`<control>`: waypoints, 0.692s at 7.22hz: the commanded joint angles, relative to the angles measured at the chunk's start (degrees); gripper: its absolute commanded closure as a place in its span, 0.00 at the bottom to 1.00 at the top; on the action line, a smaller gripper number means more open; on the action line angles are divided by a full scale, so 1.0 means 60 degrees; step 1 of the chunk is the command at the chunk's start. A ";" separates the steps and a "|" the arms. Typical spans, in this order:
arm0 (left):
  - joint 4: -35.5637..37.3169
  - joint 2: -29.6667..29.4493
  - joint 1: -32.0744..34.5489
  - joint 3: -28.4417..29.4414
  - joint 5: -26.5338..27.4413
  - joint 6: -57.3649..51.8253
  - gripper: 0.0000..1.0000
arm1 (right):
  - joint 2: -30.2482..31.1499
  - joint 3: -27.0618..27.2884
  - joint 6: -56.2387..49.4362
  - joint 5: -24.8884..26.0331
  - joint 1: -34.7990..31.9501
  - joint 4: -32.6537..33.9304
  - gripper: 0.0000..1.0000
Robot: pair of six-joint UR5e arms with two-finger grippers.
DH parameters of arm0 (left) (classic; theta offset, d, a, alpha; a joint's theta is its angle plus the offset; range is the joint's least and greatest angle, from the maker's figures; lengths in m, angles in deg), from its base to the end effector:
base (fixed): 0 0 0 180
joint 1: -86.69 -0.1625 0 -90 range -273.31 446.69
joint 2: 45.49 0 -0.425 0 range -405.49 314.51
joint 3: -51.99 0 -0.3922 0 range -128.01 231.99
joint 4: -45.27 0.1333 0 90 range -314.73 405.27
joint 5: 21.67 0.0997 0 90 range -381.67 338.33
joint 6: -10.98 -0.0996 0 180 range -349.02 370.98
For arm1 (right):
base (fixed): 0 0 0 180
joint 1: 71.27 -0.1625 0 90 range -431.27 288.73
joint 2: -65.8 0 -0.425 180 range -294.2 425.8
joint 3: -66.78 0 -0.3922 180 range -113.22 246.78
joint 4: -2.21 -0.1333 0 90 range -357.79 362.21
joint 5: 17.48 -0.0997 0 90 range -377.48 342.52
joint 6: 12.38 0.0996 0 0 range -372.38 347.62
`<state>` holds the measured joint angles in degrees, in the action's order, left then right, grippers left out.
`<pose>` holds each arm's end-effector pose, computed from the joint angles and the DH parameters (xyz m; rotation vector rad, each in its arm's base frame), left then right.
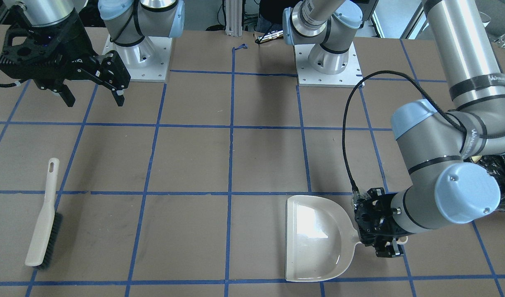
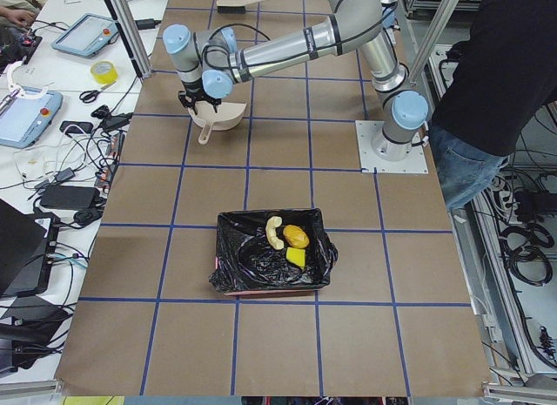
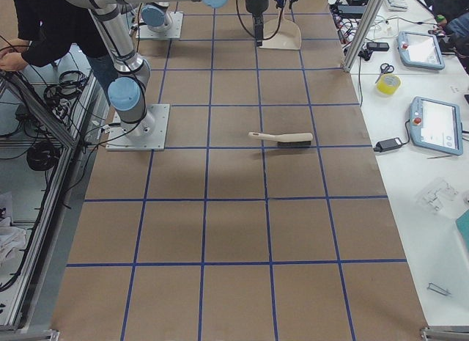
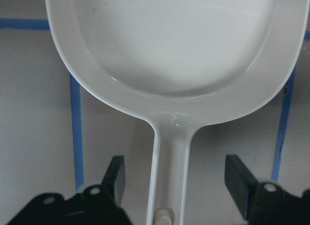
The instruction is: Sweep and dump trash into bin
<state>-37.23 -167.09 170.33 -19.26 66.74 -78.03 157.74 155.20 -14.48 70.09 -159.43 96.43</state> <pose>-0.0582 -0.7058 0.3288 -2.0146 -2.2942 -0.0647 0.1217 -0.4934 0.5262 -0.0115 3.0967 -0.2116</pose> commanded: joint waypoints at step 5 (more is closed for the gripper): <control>-0.2185 0.3226 0.0651 -0.0208 0.0089 0.7266 0.16 | 0.0000 0.0000 -0.0002 -0.0004 0.0000 0.0000 0.00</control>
<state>-48.41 -151.61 173.84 -19.16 67.12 -43.46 157.74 155.19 -14.49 70.07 -159.43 96.43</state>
